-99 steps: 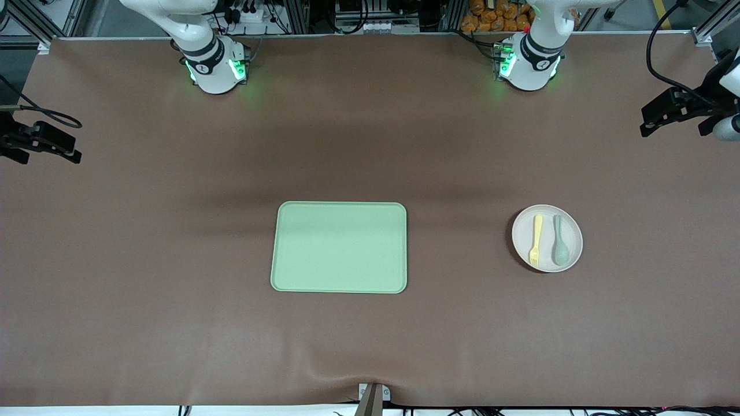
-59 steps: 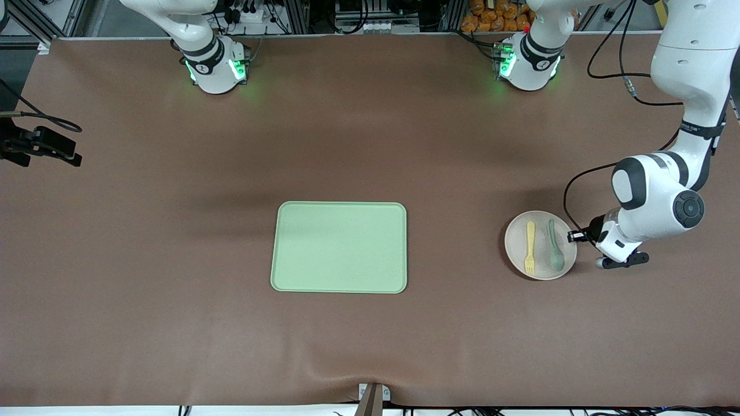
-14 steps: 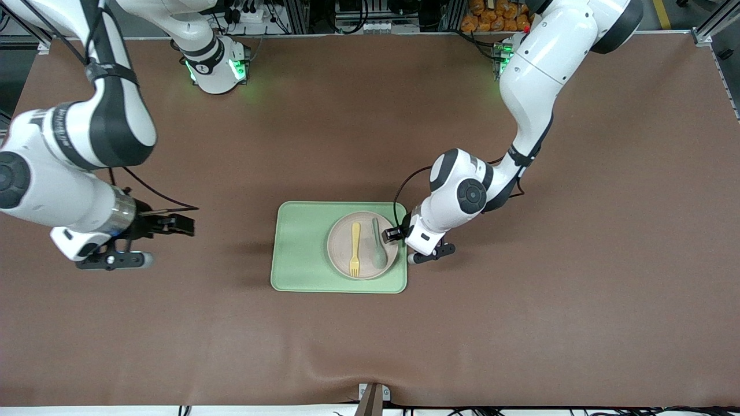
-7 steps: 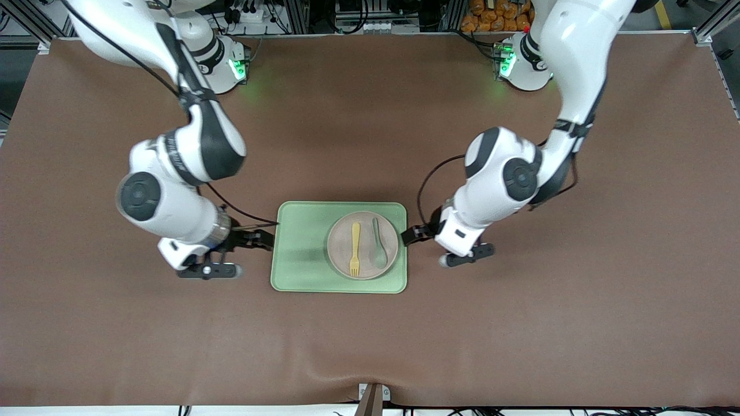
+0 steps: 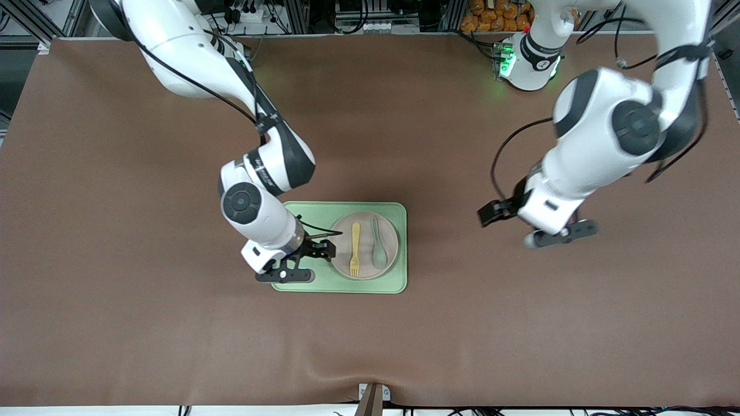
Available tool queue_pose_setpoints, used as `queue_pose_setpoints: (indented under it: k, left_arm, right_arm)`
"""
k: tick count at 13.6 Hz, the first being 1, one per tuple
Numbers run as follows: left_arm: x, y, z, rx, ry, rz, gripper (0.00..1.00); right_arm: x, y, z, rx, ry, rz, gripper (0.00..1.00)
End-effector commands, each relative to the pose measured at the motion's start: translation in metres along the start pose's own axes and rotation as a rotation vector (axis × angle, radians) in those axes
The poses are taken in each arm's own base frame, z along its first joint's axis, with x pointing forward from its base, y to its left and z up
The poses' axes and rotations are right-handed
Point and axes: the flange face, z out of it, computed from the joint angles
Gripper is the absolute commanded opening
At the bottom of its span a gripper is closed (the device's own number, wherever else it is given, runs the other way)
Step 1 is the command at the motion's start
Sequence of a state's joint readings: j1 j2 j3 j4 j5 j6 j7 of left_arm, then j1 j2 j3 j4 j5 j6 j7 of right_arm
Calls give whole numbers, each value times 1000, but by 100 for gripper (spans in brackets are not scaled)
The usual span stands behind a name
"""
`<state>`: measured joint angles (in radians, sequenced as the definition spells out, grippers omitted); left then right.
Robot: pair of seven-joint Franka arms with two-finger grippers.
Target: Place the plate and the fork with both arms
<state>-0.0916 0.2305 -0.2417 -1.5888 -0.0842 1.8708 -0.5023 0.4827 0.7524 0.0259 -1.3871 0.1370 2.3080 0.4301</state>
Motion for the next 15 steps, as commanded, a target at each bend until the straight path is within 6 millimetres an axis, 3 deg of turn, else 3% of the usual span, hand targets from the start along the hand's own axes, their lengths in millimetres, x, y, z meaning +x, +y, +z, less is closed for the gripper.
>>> queue_pose_setpoints:
  k: [1,3,4,6,8,10,15]
  left_arm:
    - [-15,-49,-50,58,-17,84,100]
    - [-20,-77,-76,73,-28,128,100]
    - [-22,-92,-88,78,-28,140,100]
    - [-42,-104,-113,98,-48,180,100]
    - [-49,-119,-130,102,-43,168,100]
    - [-53,-136,-142,106,-40,183,100]
    - [-62,-143,-153,112,-27,171,100]
  right_arm:
    - [-1,-16,31,8,38,0,81]
    - [-13,-43,51,-11,48,-61,62]
    - [-16,-51,60,-44,62,-90,58]
    - [-21,-54,71,-66,58,-96,55]
    - [-28,-60,73,-72,48,-108,52]
    - [-30,-61,75,-74,42,-110,50]
    - [-39,-64,91,-75,20,-82,46]
